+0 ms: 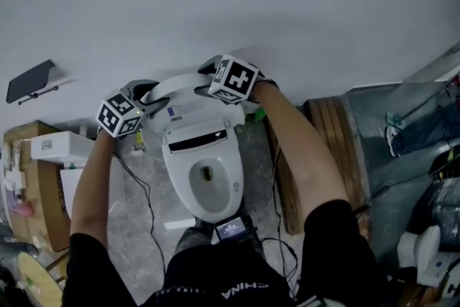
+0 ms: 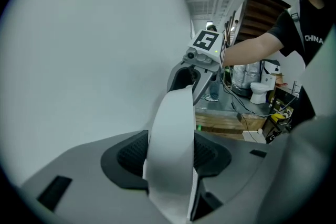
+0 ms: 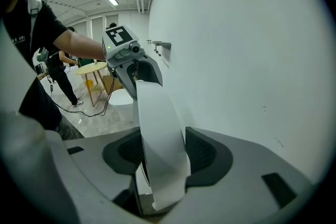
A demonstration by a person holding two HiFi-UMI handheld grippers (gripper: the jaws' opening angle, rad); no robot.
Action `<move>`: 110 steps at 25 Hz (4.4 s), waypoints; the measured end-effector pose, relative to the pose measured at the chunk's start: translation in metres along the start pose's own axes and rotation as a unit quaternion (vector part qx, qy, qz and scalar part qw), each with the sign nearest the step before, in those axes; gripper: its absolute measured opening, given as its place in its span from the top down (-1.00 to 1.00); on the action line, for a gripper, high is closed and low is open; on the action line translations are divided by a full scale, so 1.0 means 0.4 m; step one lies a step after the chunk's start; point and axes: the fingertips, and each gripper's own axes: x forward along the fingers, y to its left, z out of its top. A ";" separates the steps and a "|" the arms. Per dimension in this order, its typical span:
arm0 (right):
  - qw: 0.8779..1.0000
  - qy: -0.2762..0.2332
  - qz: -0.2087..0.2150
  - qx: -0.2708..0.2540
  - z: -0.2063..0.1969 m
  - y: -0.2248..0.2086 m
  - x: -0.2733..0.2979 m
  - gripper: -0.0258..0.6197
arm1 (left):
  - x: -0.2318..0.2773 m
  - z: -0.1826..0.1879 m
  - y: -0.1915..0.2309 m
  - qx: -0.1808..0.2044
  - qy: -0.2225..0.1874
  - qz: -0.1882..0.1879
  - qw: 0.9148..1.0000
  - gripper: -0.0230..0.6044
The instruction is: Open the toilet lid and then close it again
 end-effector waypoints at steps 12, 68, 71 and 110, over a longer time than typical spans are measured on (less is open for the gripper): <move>0.998 0.029 -0.028 -0.048 -0.090 0.272 -0.079 0.21 | -0.049 -0.049 -0.287 0.064 -0.006 -0.023 0.998 0.23; 0.964 0.008 -0.127 -0.234 -0.571 0.997 0.031 0.08 | -0.012 -0.518 -1.034 0.195 0.108 0.157 0.962 0.09; 0.960 0.002 -0.125 -0.249 -0.614 1.043 0.052 0.08 | 0.008 -0.568 -1.076 0.197 0.120 0.162 0.959 0.09; 0.942 0.043 -0.155 -0.295 -1.185 1.355 0.540 0.04 | 0.382 -1.257 -1.345 0.257 0.169 0.190 0.933 0.07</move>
